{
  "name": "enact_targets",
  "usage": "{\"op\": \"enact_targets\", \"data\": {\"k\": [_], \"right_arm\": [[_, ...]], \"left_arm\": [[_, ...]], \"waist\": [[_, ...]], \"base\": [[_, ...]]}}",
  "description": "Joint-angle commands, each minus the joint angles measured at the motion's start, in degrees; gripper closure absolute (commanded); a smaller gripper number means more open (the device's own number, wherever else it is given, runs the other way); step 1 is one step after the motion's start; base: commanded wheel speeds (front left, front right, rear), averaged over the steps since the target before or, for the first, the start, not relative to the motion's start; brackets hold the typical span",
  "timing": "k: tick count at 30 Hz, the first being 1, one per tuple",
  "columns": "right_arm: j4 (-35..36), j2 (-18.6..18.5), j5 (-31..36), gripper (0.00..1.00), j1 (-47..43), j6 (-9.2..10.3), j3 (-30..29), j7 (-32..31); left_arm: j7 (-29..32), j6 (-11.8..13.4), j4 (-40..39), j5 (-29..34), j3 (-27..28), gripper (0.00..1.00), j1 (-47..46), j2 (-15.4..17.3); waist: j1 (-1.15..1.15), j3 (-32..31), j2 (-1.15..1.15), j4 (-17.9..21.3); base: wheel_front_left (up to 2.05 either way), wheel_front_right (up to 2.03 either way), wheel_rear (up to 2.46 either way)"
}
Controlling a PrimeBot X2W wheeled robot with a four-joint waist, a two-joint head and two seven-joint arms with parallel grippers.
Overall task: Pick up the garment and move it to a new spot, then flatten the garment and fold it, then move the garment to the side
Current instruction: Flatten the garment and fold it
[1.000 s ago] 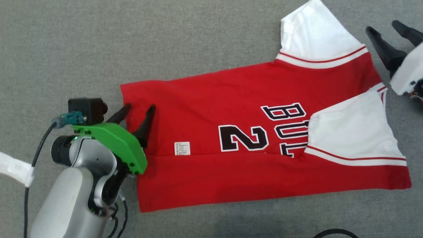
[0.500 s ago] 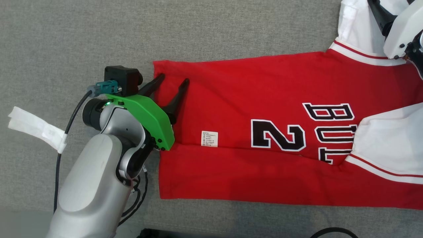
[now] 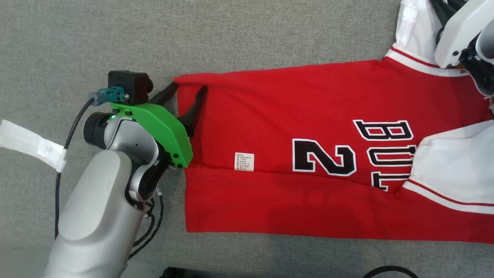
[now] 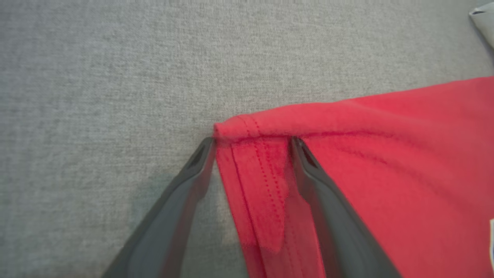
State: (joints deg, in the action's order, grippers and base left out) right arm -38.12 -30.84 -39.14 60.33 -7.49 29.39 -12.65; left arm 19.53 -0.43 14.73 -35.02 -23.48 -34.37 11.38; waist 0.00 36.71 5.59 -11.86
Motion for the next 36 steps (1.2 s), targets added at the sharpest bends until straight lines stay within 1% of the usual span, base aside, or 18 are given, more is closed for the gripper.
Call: {"op": "enact_targets", "data": {"k": [1,7,8,9,10,13,17,20,21,23,25,26,28,29,33,36], "right_arm": [[-0.9,0.2,-0.8,1.00,-0.7,0.03,0.9,-0.5],[-0.4,-0.3,-3.9,1.00,-0.2,0.03,3.6,1.6],[-0.3,-0.3,-4.4,1.00,-0.1,0.03,4.0,2.1],[-0.2,-0.5,-4.9,1.00,0.0,0.03,4.2,2.8],[-0.1,-0.8,-5.4,1.00,0.1,0.03,4.3,3.5],[0.4,-1.5,-7.4,1.00,0.3,0.03,4.2,5.9],[2.2,-2.4,-10.1,1.00,-0.4,0.02,4.2,8.9],[4.7,-4.0,-12.3,1.00,-1.8,0.03,4.4,10.8],[6.6,-5.3,-13.5,1.00,-3.1,0.03,4.5,12.1],[8.5,-6.3,-15.0,1.00,-5.3,0.03,4.4,13.4],[10.4,-7.7,-16.3,1.00,-7.7,0.03,3.9,14.7],[12.3,-9.2,-17.6,1.00,-11.0,0.03,3.4,16.0],[14.5,-10.5,-18.5,1.00,-14.8,0.03,3.2,17.0],[15.8,-11.1,-19.0,1.00,-16.8,0.02,2.8,17.7],[21.2,-12.8,-21.4,1.00,-26.3,0.03,0.1,20.3],[25.1,-13.0,-22.8,1.00,-34.1,0.03,-2.5,22.0]], "left_arm": [[1.0,0.5,2.4,0.0,0.1,0.00,0.2,0.3],[0.0,-1.9,5.7,-1.3,-0.7,0.00,-2.2,-1.1],[0.1,-2.3,6.3,-1.3,-0.9,0.44,-2.4,-1.2],[0.3,-2.7,7.0,-1.5,-1.2,0.82,-2.5,-1.3],[0.5,-3.0,7.5,-1.6,-1.5,1.00,-2.4,-1.4],[-0.2,-4.0,8.4,-2.2,-1.8,1.00,-2.1,-1.3],[-1.6,-4.9,7.3,-2.9,-1.4,1.00,-1.0,0.1],[-3.5,-5.3,3.9,-3.2,-0.5,1.00,0.0,1.3],[-5.1,-5.6,0.6,-3.5,-0.1,1.00,1.3,2.1],[-6.1,-5.5,-2.2,-3.5,0.1,1.00,3.9,3.0],[-6.9,-4.7,-5.0,-3.6,0.6,1.00,6.4,3.8],[-7.4,-3.8,-7.7,-3.2,0.9,1.00,8.8,4.6],[-7.4,-3.1,-10.0,-2.9,0.8,1.00,11.6,5.5],[-7.3,-3.1,-11.2,-3.0,0.5,1.00,13.0,5.8],[-7.3,-2.2,-15.7,-3.9,0.1,1.00,18.5,6.6],[-8.4,-1.0,-18.5,-4.3,0.4,1.00,22.7,6.7]], "waist": [[0.00,-0.1,-0.01,0.4],[0.00,-0.6,-0.01,1.9],[0.00,-0.8,-0.01,2.1],[0.00,-1.0,-0.01,2.4],[0.00,-1.2,-0.01,2.6],[0.00,-2.0,-0.01,3.2],[0.00,-3.4,-0.01,3.8],[0.00,-4.7,-0.01,4.5],[0.00,-5.8,-0.01,4.8],[0.00,-7.6,-0.01,5.2],[0.00,-9.3,-0.01,5.6],[0.00,-11.2,-0.01,5.9],[0.00,-13.1,-0.01,6.4],[0.00,-14.0,-0.01,6.6],[0.00,-17.0,-0.01,7.7],[0.00,-18.6,-0.01,8.8]], "base": [[0.00,0.00,0.00],[0.00,0.00,0.00],[0.00,0.00,0.00],[0.00,0.00,0.00],[0.00,0.00,0.00],[0.00,0.00,0.00],[0.00,0.00,0.00],[0.00,0.00,0.00],[0.00,0.00,0.00],[0.00,0.00,0.00],[0.00,0.00,0.00],[0.00,0.00,0.00],[0.00,0.00,0.00],[0.00,0.00,0.00],[0.00,0.00,0.00],[0.00,0.00,0.00]]}}
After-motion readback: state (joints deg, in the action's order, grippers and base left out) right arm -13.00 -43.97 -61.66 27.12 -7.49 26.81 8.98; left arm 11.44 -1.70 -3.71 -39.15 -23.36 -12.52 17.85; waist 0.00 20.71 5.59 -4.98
